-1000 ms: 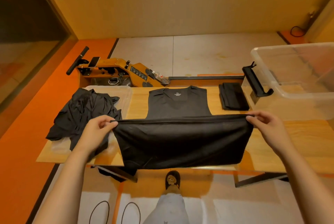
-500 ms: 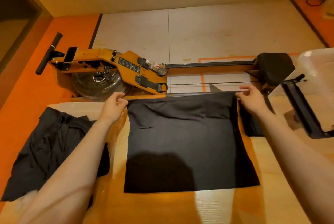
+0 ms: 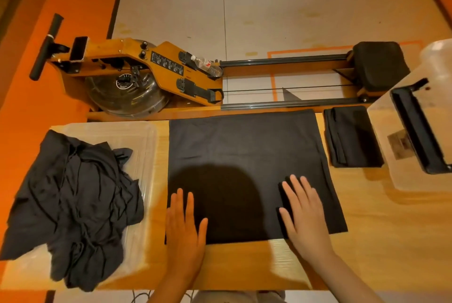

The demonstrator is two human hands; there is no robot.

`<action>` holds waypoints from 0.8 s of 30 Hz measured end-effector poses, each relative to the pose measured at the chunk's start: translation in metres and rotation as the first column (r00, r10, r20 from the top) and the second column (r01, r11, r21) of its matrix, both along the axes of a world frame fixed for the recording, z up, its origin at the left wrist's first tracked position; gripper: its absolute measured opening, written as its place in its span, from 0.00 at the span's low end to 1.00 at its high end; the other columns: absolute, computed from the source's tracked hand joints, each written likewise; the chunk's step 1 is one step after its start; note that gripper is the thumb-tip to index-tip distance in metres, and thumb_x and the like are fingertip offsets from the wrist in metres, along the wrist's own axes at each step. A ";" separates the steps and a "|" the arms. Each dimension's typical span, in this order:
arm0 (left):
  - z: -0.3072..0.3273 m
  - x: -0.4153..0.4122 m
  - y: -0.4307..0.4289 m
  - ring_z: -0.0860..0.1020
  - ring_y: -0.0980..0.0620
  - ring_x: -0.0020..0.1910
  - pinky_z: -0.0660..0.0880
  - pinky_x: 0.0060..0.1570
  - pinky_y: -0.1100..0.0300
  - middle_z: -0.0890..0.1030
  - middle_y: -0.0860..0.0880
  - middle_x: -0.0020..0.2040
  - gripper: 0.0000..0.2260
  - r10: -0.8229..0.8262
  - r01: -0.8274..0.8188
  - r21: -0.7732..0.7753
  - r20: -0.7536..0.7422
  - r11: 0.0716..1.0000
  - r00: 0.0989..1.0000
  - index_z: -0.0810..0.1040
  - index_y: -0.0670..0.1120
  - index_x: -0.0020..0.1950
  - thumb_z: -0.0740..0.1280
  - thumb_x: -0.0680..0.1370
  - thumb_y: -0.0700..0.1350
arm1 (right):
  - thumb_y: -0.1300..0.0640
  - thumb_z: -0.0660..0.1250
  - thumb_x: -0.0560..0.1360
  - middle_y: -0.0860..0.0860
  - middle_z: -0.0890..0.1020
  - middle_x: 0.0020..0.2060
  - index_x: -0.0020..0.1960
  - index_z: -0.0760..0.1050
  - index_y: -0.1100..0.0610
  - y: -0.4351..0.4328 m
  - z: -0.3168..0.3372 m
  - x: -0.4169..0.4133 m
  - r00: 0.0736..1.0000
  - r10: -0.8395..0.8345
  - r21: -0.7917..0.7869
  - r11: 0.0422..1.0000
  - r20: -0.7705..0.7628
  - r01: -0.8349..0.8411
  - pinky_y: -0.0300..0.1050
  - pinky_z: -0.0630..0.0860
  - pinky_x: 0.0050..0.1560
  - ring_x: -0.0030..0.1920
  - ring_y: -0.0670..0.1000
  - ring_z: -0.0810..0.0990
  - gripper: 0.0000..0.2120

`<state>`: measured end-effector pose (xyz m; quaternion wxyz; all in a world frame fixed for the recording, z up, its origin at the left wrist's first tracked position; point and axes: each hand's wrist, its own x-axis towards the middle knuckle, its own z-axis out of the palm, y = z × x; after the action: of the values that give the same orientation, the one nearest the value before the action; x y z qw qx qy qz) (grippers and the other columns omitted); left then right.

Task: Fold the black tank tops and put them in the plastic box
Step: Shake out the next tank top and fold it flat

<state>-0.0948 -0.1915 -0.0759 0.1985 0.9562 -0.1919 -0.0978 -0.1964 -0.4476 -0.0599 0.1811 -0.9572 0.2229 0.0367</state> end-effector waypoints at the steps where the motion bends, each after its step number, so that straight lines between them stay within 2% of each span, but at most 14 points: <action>1: -0.003 -0.005 0.007 0.43 0.49 0.78 0.42 0.75 0.54 0.43 0.50 0.80 0.29 -0.005 0.005 0.021 0.003 1.000 1.000 0.40 0.53 0.79 0.44 0.81 0.61 | 0.45 0.49 0.79 0.51 0.61 0.75 0.75 0.61 0.53 0.005 -0.003 -0.009 0.999 0.024 -0.015 1.000 -0.027 -0.024 0.49 0.45 0.75 0.77 0.51 0.50 0.26; 4: -0.009 -0.015 0.017 0.42 0.50 0.78 0.40 0.75 0.55 0.44 0.48 0.80 0.28 -0.075 0.074 0.096 0.005 0.993 0.997 0.42 0.52 0.80 0.42 0.82 0.61 | 0.43 0.45 0.81 0.51 0.61 0.75 0.76 0.59 0.53 0.012 -0.011 -0.026 0.992 0.094 -0.052 0.994 -0.089 -0.099 0.49 0.43 0.75 0.77 0.52 0.50 0.27; 6: -0.013 -0.021 0.021 0.43 0.51 0.78 0.40 0.75 0.57 0.50 0.47 0.79 0.28 -0.103 0.105 0.108 -0.022 0.989 0.994 0.43 0.52 0.80 0.42 0.82 0.61 | 0.42 0.40 0.81 0.51 0.59 0.76 0.77 0.55 0.52 0.009 -0.016 -0.037 0.990 0.070 -0.063 0.995 -0.125 -0.078 0.49 0.43 0.75 0.77 0.52 0.49 0.28; 8: -0.017 -0.028 0.026 0.43 0.53 0.78 0.39 0.75 0.58 0.53 0.46 0.79 0.28 -0.061 0.065 0.090 -0.050 0.994 0.997 0.43 0.53 0.80 0.43 0.81 0.62 | 0.41 0.38 0.81 0.52 0.58 0.76 0.77 0.52 0.52 0.001 -0.021 -0.049 0.987 0.022 -0.073 0.997 -0.160 -0.035 0.49 0.41 0.75 0.78 0.52 0.46 0.29; 10: -0.020 -0.033 0.032 0.43 0.53 0.78 0.39 0.75 0.59 0.54 0.46 0.79 0.28 -0.045 0.052 0.098 -0.068 0.994 0.997 0.44 0.54 0.80 0.43 0.81 0.62 | 0.40 0.39 0.81 0.52 0.58 0.77 0.78 0.50 0.52 -0.004 -0.024 -0.061 0.982 0.023 -0.077 0.996 -0.189 -0.038 0.48 0.41 0.75 0.78 0.51 0.44 0.29; 13: -0.020 -0.040 0.037 0.45 0.50 0.78 0.43 0.75 0.55 0.55 0.45 0.78 0.29 -0.097 0.104 0.128 -0.059 0.986 0.994 0.51 0.50 0.79 0.44 0.82 0.63 | 0.35 0.43 0.79 0.52 0.55 0.77 0.78 0.50 0.52 -0.004 -0.025 -0.074 0.980 0.057 -0.064 0.995 -0.189 -0.070 0.49 0.42 0.76 0.78 0.52 0.46 0.33; 18: -0.020 -0.063 0.053 0.47 0.47 0.78 0.45 0.74 0.51 0.54 0.44 0.79 0.40 -0.171 0.175 0.143 -0.044 0.974 0.984 0.54 0.48 0.79 0.52 0.75 0.73 | 0.25 0.49 0.73 0.53 0.55 0.77 0.78 0.52 0.54 0.004 -0.022 -0.103 0.965 0.113 -0.068 0.989 -0.238 -0.132 0.50 0.41 0.75 0.78 0.54 0.46 0.44; 21: -0.020 -0.072 0.067 0.43 0.49 0.78 0.45 0.73 0.51 0.53 0.44 0.78 0.46 -0.222 0.228 0.175 -0.054 0.958 0.974 0.48 0.50 0.79 0.54 0.71 0.76 | 0.23 0.47 0.71 0.54 0.58 0.76 0.78 0.52 0.53 0.012 -0.021 -0.122 0.959 0.126 -0.045 0.989 -0.253 -0.142 0.51 0.44 0.74 0.77 0.55 0.49 0.46; 23: -0.019 -0.079 0.075 0.42 0.50 0.78 0.41 0.74 0.54 0.51 0.44 0.79 0.47 -0.265 0.271 0.197 -0.061 0.942 0.962 0.44 0.52 0.80 0.62 0.71 0.72 | 0.23 0.47 0.70 0.54 0.57 0.76 0.78 0.52 0.53 0.015 -0.021 -0.134 0.961 0.138 -0.045 0.987 -0.241 -0.153 0.51 0.44 0.74 0.77 0.55 0.50 0.46; 24: -0.020 -0.084 0.078 0.43 0.49 0.78 0.40 0.74 0.56 0.50 0.45 0.79 0.47 -0.283 0.288 0.205 -0.055 0.935 0.958 0.45 0.52 0.80 0.69 0.71 0.65 | 0.24 0.49 0.70 0.53 0.56 0.77 0.78 0.51 0.53 0.015 -0.022 -0.141 0.960 0.151 -0.049 0.985 -0.237 -0.167 0.50 0.44 0.74 0.77 0.55 0.50 0.46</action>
<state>-0.1785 -0.1131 -0.0954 0.0819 0.9325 -0.3147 -0.1571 -0.3370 -0.4325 -0.0815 0.1176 -0.9667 0.1660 0.1551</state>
